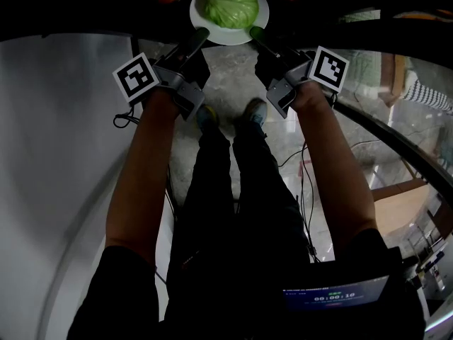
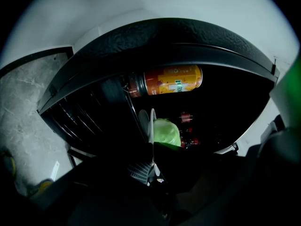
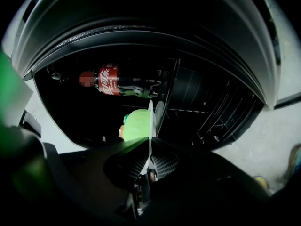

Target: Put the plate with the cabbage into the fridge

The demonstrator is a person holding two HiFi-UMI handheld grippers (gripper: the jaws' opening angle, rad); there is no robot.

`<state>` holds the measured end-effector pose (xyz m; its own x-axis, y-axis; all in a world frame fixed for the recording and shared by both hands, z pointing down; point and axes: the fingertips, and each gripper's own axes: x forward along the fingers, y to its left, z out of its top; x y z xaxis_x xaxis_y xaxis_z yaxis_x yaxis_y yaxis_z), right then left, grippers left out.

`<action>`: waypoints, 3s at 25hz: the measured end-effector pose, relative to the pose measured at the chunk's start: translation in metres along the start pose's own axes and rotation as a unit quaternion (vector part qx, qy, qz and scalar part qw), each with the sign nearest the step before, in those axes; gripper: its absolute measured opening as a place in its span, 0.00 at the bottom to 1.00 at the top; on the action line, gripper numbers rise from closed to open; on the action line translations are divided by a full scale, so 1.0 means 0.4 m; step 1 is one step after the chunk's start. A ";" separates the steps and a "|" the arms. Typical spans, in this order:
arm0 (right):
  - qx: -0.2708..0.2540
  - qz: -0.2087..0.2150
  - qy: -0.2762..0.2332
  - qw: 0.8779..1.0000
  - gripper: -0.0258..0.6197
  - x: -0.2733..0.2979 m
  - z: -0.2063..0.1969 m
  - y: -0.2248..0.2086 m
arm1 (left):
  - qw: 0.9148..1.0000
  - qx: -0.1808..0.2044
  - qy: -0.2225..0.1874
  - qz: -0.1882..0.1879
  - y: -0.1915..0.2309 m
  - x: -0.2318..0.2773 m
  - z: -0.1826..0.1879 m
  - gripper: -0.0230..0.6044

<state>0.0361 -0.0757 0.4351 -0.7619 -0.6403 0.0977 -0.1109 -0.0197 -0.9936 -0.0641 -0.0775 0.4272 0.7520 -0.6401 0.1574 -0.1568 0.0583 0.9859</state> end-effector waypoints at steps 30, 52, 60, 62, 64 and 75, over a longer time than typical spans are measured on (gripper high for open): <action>-0.164 -0.053 -0.025 0.985 0.07 -0.007 0.053 0.006 | 0.989 0.124 -0.022 0.079 0.016 -0.006 0.067 0.06; -0.446 -0.141 0.022 0.883 0.05 0.013 -0.009 0.012 | 0.847 0.491 0.040 0.200 -0.003 0.010 0.013 0.04; -0.456 -0.141 0.023 0.878 0.05 0.018 -0.011 0.005 | 0.843 0.499 0.046 0.197 0.010 0.012 0.006 0.04; -0.460 -0.140 0.024 0.877 0.05 0.016 -0.013 0.007 | 0.843 0.499 0.046 0.196 0.010 0.014 0.002 0.04; -0.459 -0.140 0.023 0.877 0.05 0.013 -0.016 0.008 | 0.845 0.496 0.045 0.195 0.009 0.013 -0.002 0.04; -0.458 -0.140 0.025 0.877 0.05 -0.016 -0.040 -0.029 | 0.853 0.483 0.046 0.193 0.047 0.002 -0.038 0.04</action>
<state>0.0320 -0.0592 0.4471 -0.6479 -0.6736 0.3557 -0.7468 0.4700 -0.4705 -0.0568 -0.0650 0.4468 0.5652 -0.6505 0.5074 -0.8249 -0.4361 0.3597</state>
